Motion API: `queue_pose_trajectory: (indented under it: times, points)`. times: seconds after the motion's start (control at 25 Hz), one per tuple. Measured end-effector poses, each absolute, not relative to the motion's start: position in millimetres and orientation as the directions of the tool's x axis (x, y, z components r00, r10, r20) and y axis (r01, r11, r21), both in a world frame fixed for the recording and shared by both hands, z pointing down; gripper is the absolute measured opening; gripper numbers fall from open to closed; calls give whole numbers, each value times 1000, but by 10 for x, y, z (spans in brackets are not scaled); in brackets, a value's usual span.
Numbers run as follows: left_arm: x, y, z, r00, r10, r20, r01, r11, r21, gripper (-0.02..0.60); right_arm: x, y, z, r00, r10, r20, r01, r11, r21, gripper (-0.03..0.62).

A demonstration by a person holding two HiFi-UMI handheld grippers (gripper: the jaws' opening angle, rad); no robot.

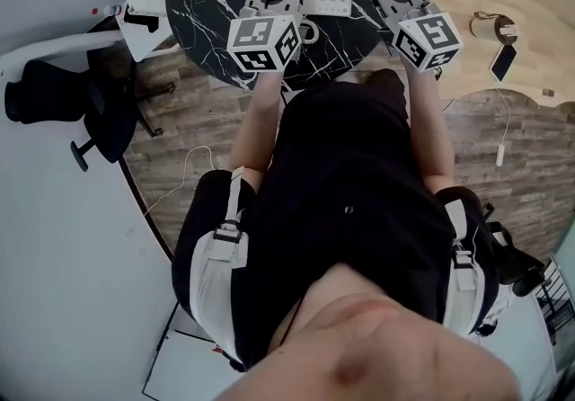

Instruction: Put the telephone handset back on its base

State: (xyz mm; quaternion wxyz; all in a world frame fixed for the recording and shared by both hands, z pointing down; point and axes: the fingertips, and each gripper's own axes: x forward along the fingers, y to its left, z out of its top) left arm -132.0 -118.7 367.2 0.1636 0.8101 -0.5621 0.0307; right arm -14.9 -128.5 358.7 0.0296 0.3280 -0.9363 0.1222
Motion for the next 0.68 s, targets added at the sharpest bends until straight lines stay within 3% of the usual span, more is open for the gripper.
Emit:
queue_pose_trajectory:
  times: [0.68]
  points:
    - [-1283,-1225,3692,392,-889,236,-910,-337,241,23,-119,-1292,3627,-771,-618,154,-637,744,-202,31]
